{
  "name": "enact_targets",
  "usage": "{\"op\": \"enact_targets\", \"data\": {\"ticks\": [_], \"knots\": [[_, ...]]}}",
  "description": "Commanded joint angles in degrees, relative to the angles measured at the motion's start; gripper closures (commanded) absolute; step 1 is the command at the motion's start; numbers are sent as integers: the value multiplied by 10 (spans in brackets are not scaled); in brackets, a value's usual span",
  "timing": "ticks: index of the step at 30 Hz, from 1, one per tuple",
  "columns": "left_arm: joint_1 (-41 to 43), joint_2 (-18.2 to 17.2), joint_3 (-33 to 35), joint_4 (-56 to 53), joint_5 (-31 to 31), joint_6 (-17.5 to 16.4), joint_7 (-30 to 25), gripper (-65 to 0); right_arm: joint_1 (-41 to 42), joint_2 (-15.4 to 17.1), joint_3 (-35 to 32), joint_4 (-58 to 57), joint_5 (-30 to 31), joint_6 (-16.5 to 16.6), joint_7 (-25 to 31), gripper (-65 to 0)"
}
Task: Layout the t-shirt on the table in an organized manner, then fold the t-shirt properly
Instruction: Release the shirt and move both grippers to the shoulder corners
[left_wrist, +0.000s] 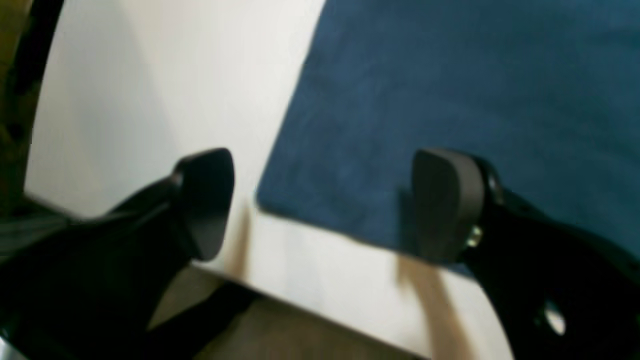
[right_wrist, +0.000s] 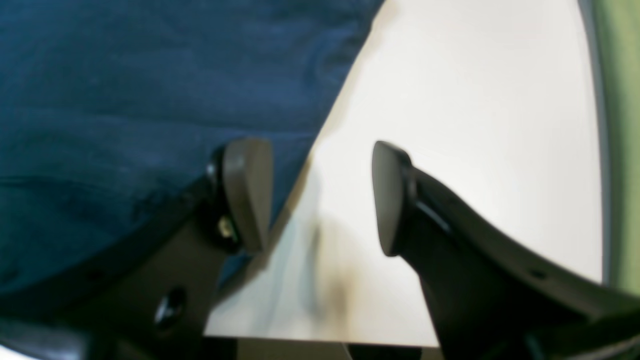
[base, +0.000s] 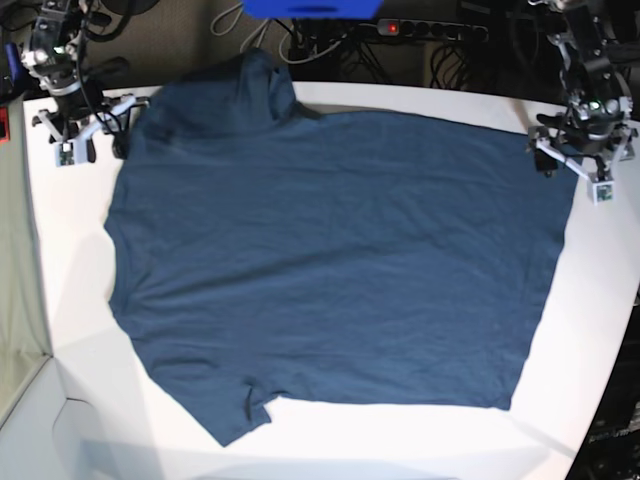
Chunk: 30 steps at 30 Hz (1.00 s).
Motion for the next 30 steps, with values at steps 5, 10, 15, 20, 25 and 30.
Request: {"op": "enact_targets", "data": {"ticks": [5,10,15,20,25,30], "knots": [[14,-13,-23,3,-1,-1,-27,-531,-9,2,23,10,5,51,14,-329],[24,-23,-12,-49,-1,-1,-88,-531,-4,-26,66,9,3,92,12,-329],[9,-24,2,-124,-1,-1,-122,-531,-4,-28,68,9,2,93,11,-329],[8,-24,2,-135,-1,-1,-127,-529,-9,-27,69,10,2,93,12,-328],[9,-23,2,-134,-1,-1,-127,-465,-15,-28,69,10,2,93,10,-327],[8,-20,2,-132,-1,-2,-127,-218,-45,-46,65,45,5,95,9,-329]]}}
